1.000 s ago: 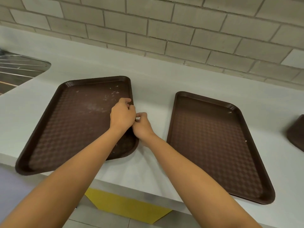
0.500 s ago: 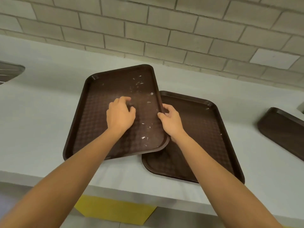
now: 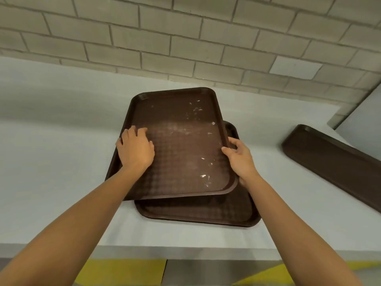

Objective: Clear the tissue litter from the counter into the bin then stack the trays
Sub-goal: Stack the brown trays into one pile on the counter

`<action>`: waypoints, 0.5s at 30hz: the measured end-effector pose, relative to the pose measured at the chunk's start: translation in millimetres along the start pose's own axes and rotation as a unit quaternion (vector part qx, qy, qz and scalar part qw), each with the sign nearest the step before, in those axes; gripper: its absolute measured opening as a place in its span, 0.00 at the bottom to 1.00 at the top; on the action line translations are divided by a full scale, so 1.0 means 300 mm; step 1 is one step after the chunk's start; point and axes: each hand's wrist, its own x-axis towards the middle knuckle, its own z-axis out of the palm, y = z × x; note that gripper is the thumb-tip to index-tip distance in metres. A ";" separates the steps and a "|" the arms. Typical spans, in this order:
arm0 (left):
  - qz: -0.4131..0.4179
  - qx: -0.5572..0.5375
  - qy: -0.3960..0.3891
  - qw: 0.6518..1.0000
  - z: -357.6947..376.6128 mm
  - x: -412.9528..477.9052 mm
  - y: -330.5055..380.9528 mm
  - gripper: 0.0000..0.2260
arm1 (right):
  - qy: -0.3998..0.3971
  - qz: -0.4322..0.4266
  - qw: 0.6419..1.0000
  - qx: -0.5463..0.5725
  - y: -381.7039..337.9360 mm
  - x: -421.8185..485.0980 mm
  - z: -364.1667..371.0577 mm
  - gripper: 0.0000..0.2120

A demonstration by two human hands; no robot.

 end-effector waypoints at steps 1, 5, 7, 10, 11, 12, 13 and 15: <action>-0.006 0.005 0.001 1.000 0.006 -0.001 0.011 0.20 | 0.003 0.006 1.000 0.011 0.008 0.001 -0.027 0.16; -0.037 0.003 -0.013 0.999 0.013 -0.002 0.063 0.18 | 0.010 0.029 0.999 0.039 0.043 0.007 -0.108 0.16; -0.043 0.000 -0.018 0.999 0.015 -0.001 0.083 0.18 | 0.011 0.038 0.999 0.033 0.062 0.013 -0.128 0.15; -0.051 -0.016 -0.030 0.998 0.021 0.002 0.093 0.21 | 0.008 0.046 0.999 0.022 0.086 0.024 -0.148 0.14; -0.054 -0.023 -0.034 0.998 0.024 0.002 0.091 0.22 | 0.010 0.046 0.999 0.005 0.094 0.027 -0.151 0.14; -0.057 -0.032 -0.037 0.997 0.027 0.002 0.087 0.23 | 0.014 0.042 0.999 -0.025 0.102 0.033 -0.155 0.15; -0.060 -0.044 -0.040 0.996 0.031 0.001 0.082 0.24 | 0.022 0.037 0.997 -0.065 0.108 0.038 -0.158 0.15; -0.063 -0.066 -0.043 0.995 0.036 -0.003 0.075 0.25 | 0.048 0.023 0.988 -0.147 0.117 0.046 -0.160 0.14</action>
